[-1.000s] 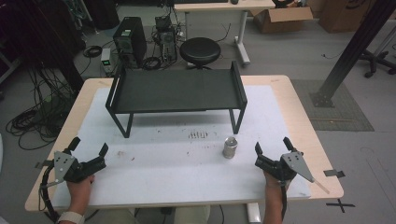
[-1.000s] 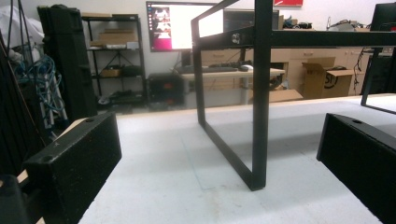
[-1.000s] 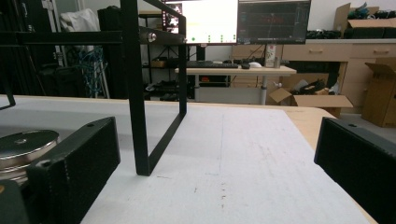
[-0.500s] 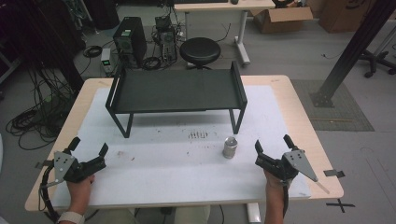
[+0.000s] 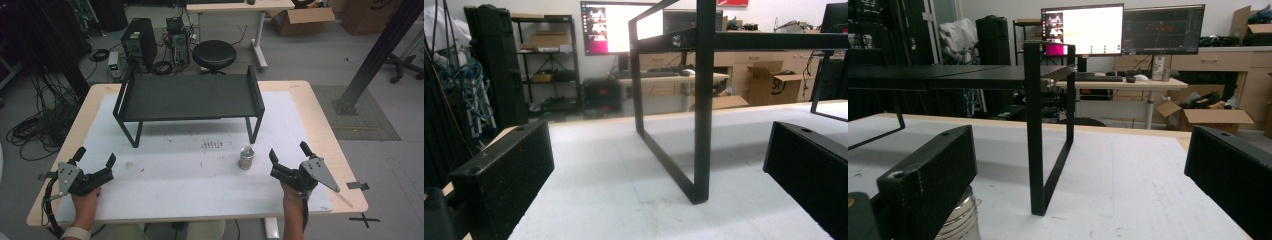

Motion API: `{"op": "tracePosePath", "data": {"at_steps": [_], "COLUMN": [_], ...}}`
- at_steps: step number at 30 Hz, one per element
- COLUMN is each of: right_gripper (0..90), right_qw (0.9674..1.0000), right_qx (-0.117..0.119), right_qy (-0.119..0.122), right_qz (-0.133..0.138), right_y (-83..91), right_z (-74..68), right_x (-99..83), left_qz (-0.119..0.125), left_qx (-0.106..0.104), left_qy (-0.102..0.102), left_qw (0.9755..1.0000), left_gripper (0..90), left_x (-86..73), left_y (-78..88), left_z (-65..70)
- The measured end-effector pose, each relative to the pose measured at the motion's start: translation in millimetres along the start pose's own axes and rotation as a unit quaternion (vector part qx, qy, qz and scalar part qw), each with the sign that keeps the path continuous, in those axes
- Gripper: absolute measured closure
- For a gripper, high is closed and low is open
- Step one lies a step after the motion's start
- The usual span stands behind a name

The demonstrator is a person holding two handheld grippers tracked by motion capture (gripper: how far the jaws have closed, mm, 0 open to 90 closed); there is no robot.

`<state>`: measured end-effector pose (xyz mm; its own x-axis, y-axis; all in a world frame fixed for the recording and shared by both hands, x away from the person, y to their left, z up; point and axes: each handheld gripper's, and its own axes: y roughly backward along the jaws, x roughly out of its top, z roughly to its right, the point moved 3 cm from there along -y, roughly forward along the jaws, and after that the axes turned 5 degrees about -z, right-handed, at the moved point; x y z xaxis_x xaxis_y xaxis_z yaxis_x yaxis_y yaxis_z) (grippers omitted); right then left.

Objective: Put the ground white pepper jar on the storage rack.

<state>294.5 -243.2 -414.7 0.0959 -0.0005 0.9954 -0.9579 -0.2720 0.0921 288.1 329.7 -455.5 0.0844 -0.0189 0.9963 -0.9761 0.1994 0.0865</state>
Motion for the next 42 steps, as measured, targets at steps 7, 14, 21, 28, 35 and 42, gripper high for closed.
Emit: {"op": "tracePosePath", "data": {"at_steps": [7, 14, 21, 28, 35, 42], "right_gripper": [0.0, 0.0, 0.0, 0.0, 0.0, 0.0], "right_qw": [0.9998, 0.999, 0.9983, 0.9969, 0.9954, 0.9929], "right_qx": [0.02, 0.04, 0.053, 0.067, 0.078, 0.09], "right_qy": [0.0, 0.005, 0.008, 0.013, 0.015, 0.018], "right_qz": [-0.009, -0.017, -0.022, -0.039, -0.053, -0.076], "right_y": [-0.8, -3.4, -6.4, -12.1, -16.3, -23.5], "right_z": [-8.1, -19.0, -27.3, -35.7, -42.0, -49.3], "right_x": [3.4, 7.1, 8.1, 4.8, 0.5, -6.6], "left_qz": [0.0, 0.0, 0.0, 0.001, 0.001, 0.001], "left_qx": [0.0, 0.0, 0.0, -0.001, -0.001, -0.001], "left_qy": [0.0, 0.0, 0.0, 0.0, 0.0, 0.0], "left_qw": [1.0, 1.0, 1.0, 1.0, 1.0, 1.0], "left_gripper": [0.2, 0.2, 0.2, 0.2, 0.2, 0.2], "left_x": [0.0, 0.0, 0.0, 0.0, 0.0, 0.0], "left_y": [-0.1, 0.1, 0.2, 0.3, 0.3, 0.3], "left_z": [0.0, -0.1, -0.1, -0.1, -0.2, -0.1]}}
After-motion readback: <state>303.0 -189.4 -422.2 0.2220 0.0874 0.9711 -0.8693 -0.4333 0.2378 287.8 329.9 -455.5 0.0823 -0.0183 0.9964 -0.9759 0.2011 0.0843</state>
